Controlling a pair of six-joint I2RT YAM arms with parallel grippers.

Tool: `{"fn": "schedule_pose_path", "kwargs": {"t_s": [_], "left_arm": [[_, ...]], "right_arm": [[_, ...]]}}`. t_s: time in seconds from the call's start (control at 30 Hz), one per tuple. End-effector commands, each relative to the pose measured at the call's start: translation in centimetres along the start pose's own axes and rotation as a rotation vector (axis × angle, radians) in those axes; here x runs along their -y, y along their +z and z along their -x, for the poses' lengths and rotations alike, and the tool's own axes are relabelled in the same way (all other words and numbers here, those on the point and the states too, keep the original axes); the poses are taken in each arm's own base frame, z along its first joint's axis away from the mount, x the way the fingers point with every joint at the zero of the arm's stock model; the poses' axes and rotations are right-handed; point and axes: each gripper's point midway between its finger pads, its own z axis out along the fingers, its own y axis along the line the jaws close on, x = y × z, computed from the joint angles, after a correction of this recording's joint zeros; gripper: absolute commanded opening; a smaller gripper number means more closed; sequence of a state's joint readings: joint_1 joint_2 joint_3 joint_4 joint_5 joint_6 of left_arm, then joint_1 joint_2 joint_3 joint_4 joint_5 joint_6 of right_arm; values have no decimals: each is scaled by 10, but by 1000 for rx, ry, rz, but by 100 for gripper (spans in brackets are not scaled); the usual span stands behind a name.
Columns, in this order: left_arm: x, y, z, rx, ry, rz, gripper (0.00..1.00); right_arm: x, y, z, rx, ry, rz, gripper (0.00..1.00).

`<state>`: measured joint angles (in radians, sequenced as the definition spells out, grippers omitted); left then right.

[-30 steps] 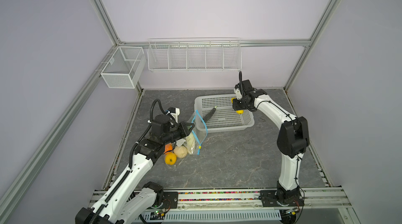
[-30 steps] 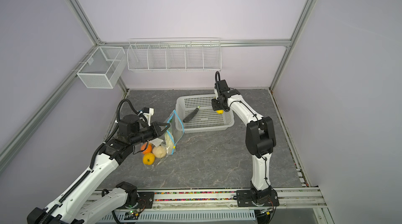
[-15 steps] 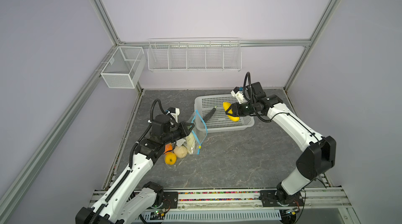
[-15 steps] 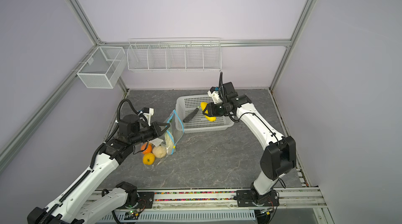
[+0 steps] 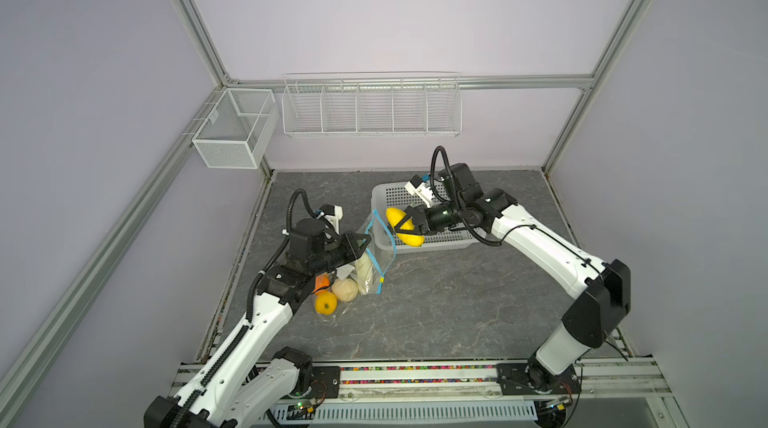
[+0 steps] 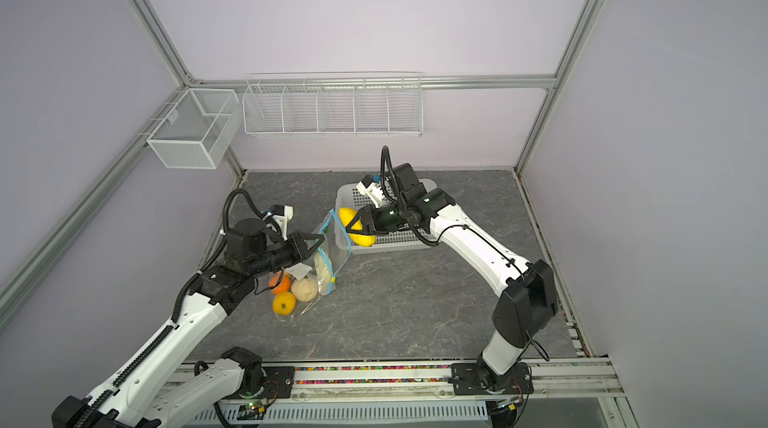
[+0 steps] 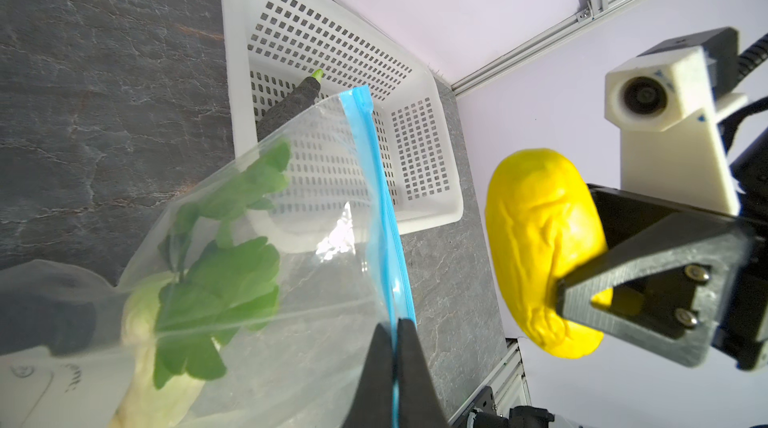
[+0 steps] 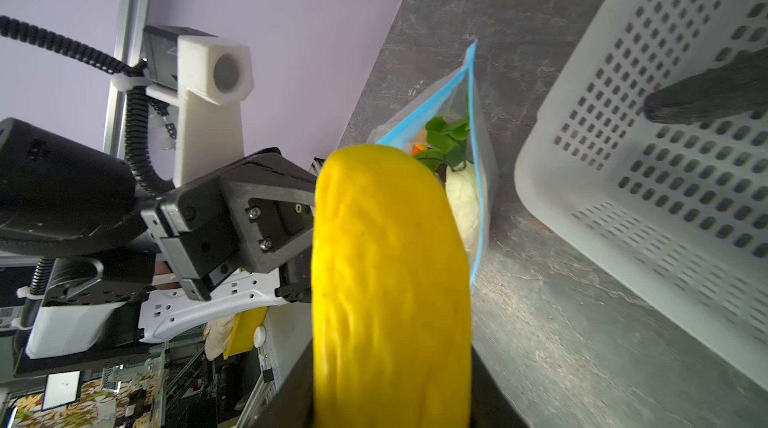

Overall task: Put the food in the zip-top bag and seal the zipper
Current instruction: 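Carry the yellow squash with the right gripper to the bag mouth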

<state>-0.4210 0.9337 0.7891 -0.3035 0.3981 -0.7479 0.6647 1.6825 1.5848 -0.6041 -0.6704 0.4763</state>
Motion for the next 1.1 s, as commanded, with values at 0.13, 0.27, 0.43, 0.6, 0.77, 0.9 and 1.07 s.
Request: {"fn": "schedule_pose_path", "kwargs": {"t_s": [0.13, 0.27, 0.43, 0.6, 0.77, 0.9, 1.07], "left_arm": [[17, -8, 17, 60, 23, -38, 0], [19, -10, 16, 63, 22, -47, 0], [19, -10, 15, 66, 13, -59, 0], [23, -11, 14, 63, 16, -68, 0], [27, -10, 13, 59, 16, -87, 0], [31, -9, 12, 59, 21, -98, 0], [32, -6, 9, 46, 20, -111, 0]], "right_arm": [[-9, 34, 4, -61, 85, 64, 40], [-3, 41, -2, -90, 100, 30, 40], [14, 51, -6, -118, 143, -16, 39], [18, 53, -4, -127, 149, -55, 39], [17, 53, -2, -131, 151, -83, 39], [15, 58, -9, -178, 161, -98, 40], [21, 62, -7, -175, 174, -136, 41]]}}
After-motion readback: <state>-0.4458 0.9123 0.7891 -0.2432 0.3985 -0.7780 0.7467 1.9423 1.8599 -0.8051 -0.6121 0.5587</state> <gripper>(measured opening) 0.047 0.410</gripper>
